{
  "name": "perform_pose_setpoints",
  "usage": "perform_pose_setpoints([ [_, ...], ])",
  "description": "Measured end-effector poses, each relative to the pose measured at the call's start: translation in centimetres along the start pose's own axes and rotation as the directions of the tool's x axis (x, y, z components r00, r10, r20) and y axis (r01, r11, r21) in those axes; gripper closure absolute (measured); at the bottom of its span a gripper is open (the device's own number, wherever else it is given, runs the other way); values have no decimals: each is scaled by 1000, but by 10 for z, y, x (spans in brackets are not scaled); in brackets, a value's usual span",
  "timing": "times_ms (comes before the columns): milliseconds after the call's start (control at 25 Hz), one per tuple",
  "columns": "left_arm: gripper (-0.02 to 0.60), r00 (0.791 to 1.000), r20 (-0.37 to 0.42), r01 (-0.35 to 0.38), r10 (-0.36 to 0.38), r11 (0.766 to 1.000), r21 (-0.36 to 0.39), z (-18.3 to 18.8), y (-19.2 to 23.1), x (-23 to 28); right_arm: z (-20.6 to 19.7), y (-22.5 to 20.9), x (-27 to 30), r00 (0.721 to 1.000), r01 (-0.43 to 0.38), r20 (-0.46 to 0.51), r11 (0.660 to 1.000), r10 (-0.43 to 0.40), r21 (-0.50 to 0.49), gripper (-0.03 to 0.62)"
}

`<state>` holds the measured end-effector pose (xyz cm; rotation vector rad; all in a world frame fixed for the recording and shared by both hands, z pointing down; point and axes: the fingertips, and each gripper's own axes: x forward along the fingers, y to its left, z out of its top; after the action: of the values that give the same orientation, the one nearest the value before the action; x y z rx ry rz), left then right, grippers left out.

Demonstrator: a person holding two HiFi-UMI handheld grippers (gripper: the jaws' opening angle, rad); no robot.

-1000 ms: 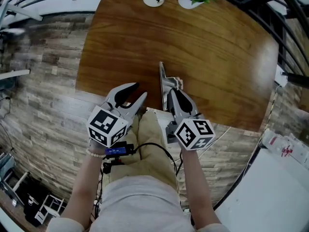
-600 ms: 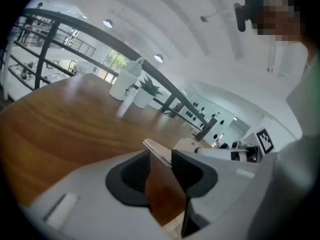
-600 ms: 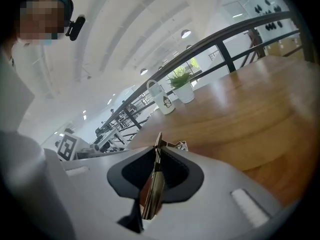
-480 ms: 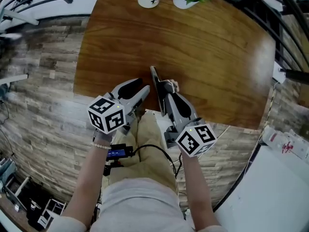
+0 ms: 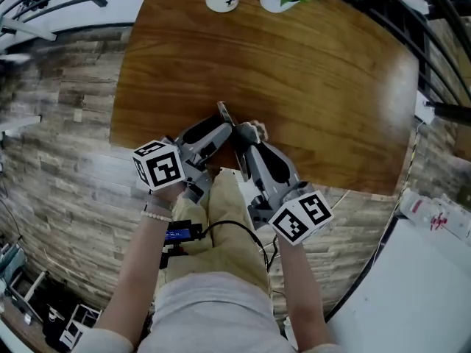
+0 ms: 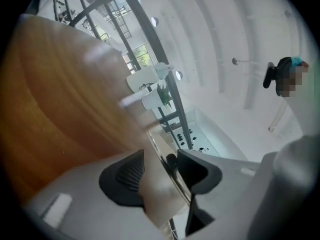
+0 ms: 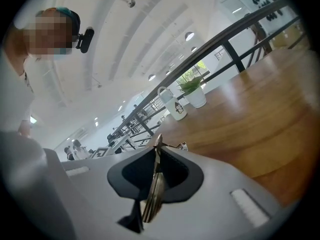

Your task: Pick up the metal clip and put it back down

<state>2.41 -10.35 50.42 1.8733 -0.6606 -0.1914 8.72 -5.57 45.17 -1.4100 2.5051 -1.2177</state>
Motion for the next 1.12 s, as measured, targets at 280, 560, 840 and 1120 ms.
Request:
perform_pose_setpoints([
  [280, 379, 994, 64, 93, -89, 993, -72, 14, -22, 1, 1, 10, -3, 998, -57, -8, 998, 57, -11, 537],
  [560, 432, 995, 72, 71, -74, 997, 42, 28, -41, -6, 7, 27, -9, 994, -110, -5, 994, 110, -22, 537],
  [840, 460, 990, 79, 102, -115, 984, 146, 39, -75, -18, 7, 45, -20, 990, -137, -29, 987, 135, -84, 539],
  [1120, 472, 986, 90, 114, -139, 964, 240, 48, -107, -33, 15, 65, -30, 987, -161, -16, 978, 161, -129, 540],
])
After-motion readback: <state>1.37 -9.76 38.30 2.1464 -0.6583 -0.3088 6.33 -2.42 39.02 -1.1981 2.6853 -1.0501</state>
